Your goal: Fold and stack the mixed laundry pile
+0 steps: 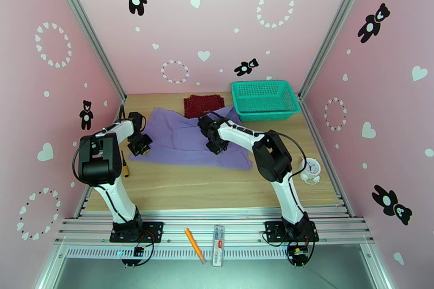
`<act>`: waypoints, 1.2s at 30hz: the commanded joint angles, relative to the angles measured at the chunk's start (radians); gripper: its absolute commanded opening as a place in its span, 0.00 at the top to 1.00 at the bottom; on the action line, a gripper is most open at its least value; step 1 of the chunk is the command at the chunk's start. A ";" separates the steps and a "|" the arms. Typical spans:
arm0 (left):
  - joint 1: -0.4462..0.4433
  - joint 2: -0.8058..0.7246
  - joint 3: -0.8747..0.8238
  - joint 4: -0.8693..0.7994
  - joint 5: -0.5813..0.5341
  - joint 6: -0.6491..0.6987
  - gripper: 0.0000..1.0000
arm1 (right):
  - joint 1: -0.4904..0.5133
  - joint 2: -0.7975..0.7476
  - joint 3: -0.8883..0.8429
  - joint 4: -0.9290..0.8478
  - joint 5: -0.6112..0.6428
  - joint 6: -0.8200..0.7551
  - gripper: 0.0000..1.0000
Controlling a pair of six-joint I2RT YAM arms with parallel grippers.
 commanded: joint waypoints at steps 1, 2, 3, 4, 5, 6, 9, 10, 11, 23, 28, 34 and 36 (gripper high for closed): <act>-0.005 0.003 -0.014 0.002 -0.018 -0.008 1.00 | 0.001 0.042 0.045 -0.016 0.018 0.000 0.80; -0.005 0.002 -0.016 0.002 -0.018 -0.007 1.00 | 0.001 0.045 0.052 -0.020 0.017 -0.001 0.81; -0.005 0.000 -0.016 0.001 -0.017 -0.006 1.00 | 0.000 0.047 0.054 -0.021 0.017 0.001 0.82; -0.005 0.001 -0.017 0.001 -0.017 -0.006 1.00 | 0.001 0.047 0.056 -0.021 0.017 0.001 0.84; -0.005 -0.001 -0.016 0.001 -0.019 -0.006 1.00 | 0.001 0.047 0.056 -0.021 0.017 0.002 0.87; -0.005 -0.003 -0.016 0.001 -0.019 -0.006 1.00 | 0.001 0.047 0.060 -0.023 0.018 0.000 0.90; -0.005 -0.005 -0.016 0.000 -0.017 -0.006 1.00 | 0.000 0.045 0.088 -0.034 0.018 -0.010 1.00; -0.005 -0.006 -0.016 0.000 -0.017 -0.006 1.00 | 0.001 0.046 0.101 -0.040 0.021 -0.018 1.00; -0.005 -0.009 -0.016 0.000 -0.017 -0.006 1.00 | 0.001 0.047 0.121 -0.048 0.023 -0.029 1.00; -0.005 -0.004 -0.020 0.001 -0.019 -0.007 1.00 | 0.000 0.152 0.352 -0.069 0.091 -0.238 0.73; -0.005 -0.008 -0.021 -0.004 -0.021 -0.005 1.00 | 0.000 0.166 0.375 -0.078 0.114 -0.211 0.58; -0.005 -0.033 -0.030 -0.031 -0.060 0.007 1.00 | 0.003 -0.047 0.140 -0.030 0.123 -0.058 0.58; -0.004 -0.042 -0.043 -0.042 -0.089 0.009 1.00 | 0.004 -0.161 -0.021 0.000 0.119 0.030 0.60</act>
